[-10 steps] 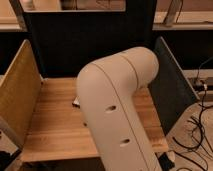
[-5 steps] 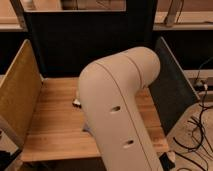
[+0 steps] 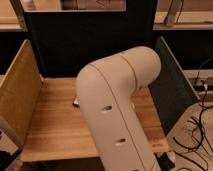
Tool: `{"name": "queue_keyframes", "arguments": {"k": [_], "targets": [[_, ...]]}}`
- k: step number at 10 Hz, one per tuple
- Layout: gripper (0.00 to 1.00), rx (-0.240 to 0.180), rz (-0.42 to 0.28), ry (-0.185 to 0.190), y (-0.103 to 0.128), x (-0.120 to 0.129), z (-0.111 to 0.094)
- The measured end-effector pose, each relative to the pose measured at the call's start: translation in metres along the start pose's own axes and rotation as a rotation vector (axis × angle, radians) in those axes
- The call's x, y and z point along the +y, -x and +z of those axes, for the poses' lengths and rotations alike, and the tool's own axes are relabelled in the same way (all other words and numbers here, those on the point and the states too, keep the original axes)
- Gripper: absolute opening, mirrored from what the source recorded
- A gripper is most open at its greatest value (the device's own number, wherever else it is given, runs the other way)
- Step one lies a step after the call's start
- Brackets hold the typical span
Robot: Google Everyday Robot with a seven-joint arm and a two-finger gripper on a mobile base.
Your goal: Wipe the white sponge on the table
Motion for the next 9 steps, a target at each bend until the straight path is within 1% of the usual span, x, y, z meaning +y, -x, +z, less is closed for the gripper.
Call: {"name": "queue_keyframes", "arguments": {"k": [1,2,3,4,6,8,9], "targets": [[0.11,-0.007,0.007,-0.013,0.01,-0.007,-0.001],[0.11,-0.019,0.005,-0.016,0.019,-0.006,-0.002],[0.11,-0.036,-0.012,-0.019,0.03,-0.003,-0.006],[0.11,-0.056,-0.034,-0.011,0.039,0.007,-0.011],[0.11,-0.105,-0.093,0.016,0.052,0.038,-0.025],[0.11,-0.126,-0.136,0.04,0.047,0.058,-0.034],[0.11,-0.124,-0.17,0.061,0.039,0.075,-0.035]]}}
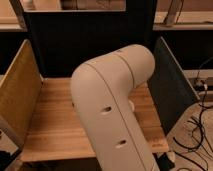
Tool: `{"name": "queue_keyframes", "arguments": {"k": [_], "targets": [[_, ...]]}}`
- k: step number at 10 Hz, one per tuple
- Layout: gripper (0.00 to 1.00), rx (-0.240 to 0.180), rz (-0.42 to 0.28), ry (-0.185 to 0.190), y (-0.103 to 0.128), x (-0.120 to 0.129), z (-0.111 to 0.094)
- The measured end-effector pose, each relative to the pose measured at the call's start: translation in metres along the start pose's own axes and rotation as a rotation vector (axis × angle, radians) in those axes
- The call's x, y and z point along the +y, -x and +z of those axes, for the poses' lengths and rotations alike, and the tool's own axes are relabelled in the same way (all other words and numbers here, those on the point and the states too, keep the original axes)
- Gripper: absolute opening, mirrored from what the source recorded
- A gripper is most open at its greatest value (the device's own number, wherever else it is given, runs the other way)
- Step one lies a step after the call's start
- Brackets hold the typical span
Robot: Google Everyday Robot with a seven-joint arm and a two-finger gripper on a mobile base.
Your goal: Wipe the white sponge on the table
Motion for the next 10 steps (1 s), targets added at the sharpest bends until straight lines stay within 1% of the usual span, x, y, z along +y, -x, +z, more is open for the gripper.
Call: {"name": "queue_keyframes", "arguments": {"k": [1,2,3,4,5,7,9,10], "targets": [[0.11,0.005,-0.017,0.015,-0.004,0.01,0.002],[0.11,0.023,-0.035,0.037,-0.014,0.022,0.007],[0.11,0.036,-0.036,0.047,-0.022,0.026,0.01],[0.11,0.041,-0.032,0.048,-0.027,0.024,0.01],[0.11,0.037,-0.018,0.034,-0.029,0.015,0.006],[0.11,0.017,0.031,-0.039,-0.031,-0.02,-0.015],[0.11,0.001,0.055,-0.102,-0.029,-0.041,-0.034],[0.11,-0.006,0.058,-0.127,-0.025,-0.047,-0.039]]}}
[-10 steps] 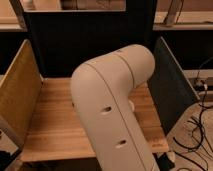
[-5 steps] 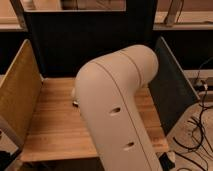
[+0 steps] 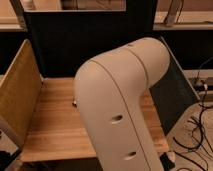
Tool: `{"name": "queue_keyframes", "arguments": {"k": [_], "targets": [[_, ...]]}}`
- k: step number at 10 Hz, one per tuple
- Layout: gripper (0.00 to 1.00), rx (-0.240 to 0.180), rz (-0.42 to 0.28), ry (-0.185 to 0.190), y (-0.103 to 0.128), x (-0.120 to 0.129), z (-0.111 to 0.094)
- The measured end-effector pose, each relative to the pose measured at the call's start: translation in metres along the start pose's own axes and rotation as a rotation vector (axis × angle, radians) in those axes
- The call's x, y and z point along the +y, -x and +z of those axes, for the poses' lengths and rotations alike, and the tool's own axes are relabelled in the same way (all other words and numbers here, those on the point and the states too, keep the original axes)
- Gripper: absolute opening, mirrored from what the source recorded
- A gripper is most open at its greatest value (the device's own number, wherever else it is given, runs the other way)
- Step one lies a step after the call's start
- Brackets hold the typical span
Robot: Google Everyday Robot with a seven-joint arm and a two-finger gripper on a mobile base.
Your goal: Wipe the white sponge on the table
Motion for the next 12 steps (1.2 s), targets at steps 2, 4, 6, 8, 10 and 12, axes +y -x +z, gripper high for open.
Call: {"name": "queue_keyframes", "arguments": {"k": [2,4,6,8,10,12], "targets": [[0.11,-0.01,-0.007,0.004,0.01,0.005,0.005],[0.11,-0.018,-0.026,0.027,0.021,0.018,0.015],[0.11,-0.027,-0.033,0.049,0.03,0.024,0.026],[0.11,-0.035,-0.032,0.07,0.035,0.026,0.036],[0.11,-0.041,-0.023,0.094,0.037,0.028,0.046],[0.11,-0.051,-0.017,0.114,0.036,0.031,0.051]]}}
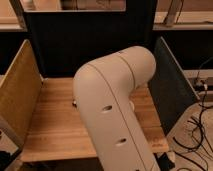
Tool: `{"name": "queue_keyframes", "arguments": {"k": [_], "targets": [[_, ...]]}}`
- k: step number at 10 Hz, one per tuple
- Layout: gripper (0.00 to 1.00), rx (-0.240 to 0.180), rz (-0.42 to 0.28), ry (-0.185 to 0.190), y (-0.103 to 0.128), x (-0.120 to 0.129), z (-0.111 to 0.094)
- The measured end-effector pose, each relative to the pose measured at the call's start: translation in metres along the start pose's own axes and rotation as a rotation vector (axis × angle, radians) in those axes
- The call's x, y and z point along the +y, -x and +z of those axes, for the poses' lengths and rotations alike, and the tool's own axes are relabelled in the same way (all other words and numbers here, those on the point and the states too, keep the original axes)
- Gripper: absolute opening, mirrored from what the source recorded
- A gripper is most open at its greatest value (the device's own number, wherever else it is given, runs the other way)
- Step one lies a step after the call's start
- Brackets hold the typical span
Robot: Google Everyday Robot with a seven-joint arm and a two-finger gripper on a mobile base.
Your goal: Wipe the white sponge on the table
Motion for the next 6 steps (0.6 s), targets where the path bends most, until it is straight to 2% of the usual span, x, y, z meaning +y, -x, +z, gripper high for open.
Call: {"name": "queue_keyframes", "arguments": {"k": [2,4,6], "targets": [[0.11,0.007,-0.023,0.022,-0.004,0.015,0.0],[0.11,0.046,-0.07,0.04,-0.019,0.039,0.001],[0.11,0.093,-0.088,0.047,-0.038,0.048,0.003]]}}
